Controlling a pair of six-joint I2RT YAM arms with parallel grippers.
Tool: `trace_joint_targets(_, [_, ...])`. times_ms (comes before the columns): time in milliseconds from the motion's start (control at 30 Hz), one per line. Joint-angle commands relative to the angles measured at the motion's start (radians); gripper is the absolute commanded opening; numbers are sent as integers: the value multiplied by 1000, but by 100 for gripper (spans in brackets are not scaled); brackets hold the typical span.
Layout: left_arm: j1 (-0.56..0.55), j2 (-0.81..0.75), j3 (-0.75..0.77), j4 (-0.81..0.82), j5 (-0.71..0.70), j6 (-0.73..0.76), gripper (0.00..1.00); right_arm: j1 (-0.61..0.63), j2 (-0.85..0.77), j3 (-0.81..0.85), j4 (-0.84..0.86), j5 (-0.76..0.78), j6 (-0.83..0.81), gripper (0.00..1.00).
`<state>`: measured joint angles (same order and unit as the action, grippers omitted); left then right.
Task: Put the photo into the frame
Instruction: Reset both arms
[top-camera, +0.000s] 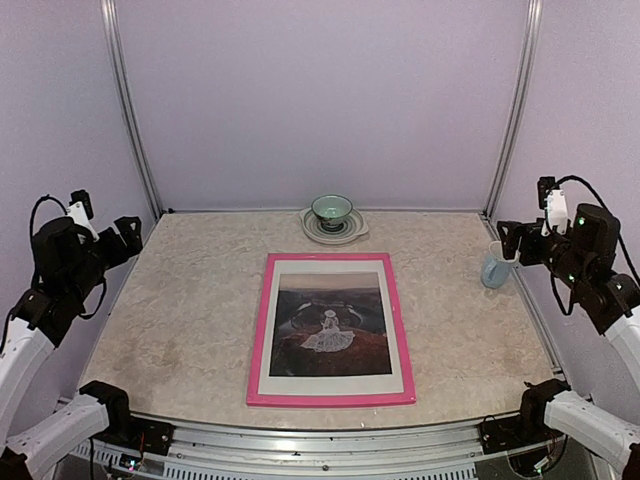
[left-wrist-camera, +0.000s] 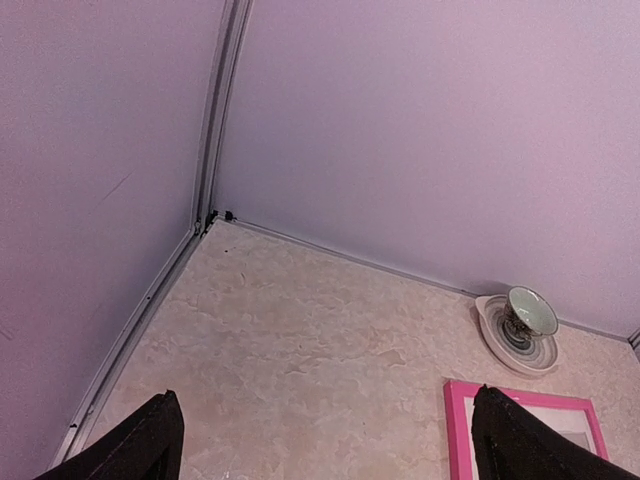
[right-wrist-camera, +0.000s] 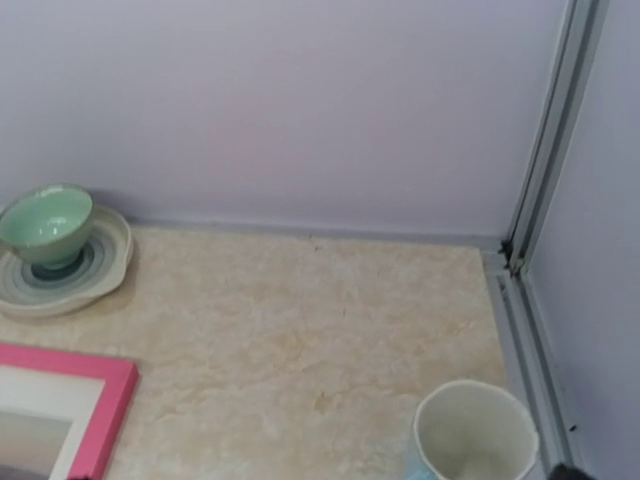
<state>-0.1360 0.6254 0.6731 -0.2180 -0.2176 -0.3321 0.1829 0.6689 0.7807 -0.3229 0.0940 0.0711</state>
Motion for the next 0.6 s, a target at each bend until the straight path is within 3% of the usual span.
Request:
trace_joint_targets(0, [6, -12, -4, 13, 1, 26, 99, -7, -41, -11, -16, 48, 6, 99])
trace_joint_targets(167, [6, -17, -7, -1, 3, 28, 99, -7, -90, -6, -54, 87, -10, 99])
trace_joint_targets(367, [6, -26, -13, -8, 11, 21, 99, -7, -160, -40, -29, 4, -21, 99])
trace_joint_targets(567, [6, -21, -15, -2, 25, 15, 99, -7, -138, -33, -28, 15, -2, 99])
